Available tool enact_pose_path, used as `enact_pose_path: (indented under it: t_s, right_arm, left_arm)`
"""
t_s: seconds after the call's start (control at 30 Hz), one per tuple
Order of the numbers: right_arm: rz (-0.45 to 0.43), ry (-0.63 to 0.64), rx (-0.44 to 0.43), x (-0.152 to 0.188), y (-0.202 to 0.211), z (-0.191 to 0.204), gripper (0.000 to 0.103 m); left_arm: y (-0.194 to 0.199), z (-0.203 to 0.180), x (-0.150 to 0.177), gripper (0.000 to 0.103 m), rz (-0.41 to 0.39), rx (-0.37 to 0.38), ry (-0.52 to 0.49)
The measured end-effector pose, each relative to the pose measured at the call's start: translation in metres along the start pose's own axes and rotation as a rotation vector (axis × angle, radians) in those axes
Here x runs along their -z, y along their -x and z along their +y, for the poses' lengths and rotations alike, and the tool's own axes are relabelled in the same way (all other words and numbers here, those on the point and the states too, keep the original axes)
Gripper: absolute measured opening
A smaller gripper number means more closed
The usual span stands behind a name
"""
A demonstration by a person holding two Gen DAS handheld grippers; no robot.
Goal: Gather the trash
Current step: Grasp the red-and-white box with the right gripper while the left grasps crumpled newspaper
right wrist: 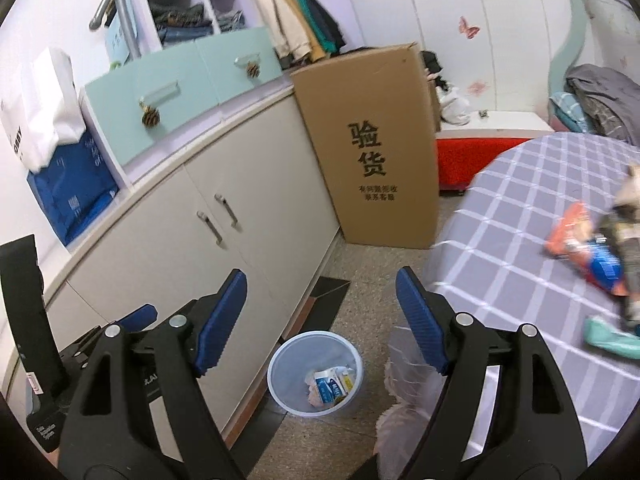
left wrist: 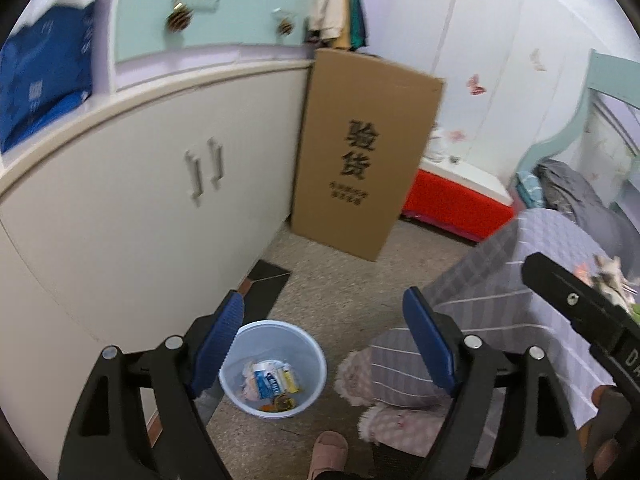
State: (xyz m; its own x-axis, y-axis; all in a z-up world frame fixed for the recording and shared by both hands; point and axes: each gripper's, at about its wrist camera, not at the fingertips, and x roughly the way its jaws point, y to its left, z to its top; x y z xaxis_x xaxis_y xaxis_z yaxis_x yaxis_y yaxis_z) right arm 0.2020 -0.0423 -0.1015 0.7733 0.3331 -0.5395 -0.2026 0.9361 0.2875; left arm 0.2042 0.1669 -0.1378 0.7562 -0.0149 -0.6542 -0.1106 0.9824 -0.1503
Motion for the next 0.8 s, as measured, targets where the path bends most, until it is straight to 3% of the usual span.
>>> enact_pose_path:
  t_s: [0.27, 0.47, 0.57, 0.8]
  right_arm:
    - [-0.053, -0.017, 0.074, -0.014, 0.069, -0.054, 0.078]
    - [-0.081, -0.045, 0.17, -0.026, 0.115, -0.123, 0.079]
    - [-0.11, -0.15, 0.211, -0.03, 0.138, -0.17, 0.079]
    - [-0.145, -0.508, 0.212, -0.03, 0.166, -0.281, 0.083]
  left_arm:
    - [0.032, -0.084, -0.001, 0.08, -0.017, 0.11, -0.131]
    - [0.04, -0.152, 0.0, 0.08, -0.007, 0.189, -0.215]
    - [0.037, -0.186, 0.0, 0.08, 0.008, 0.234, -0.249]
    - [0.02, -0.252, -0.005, 0.08, 0.051, 0.303, -0.291]
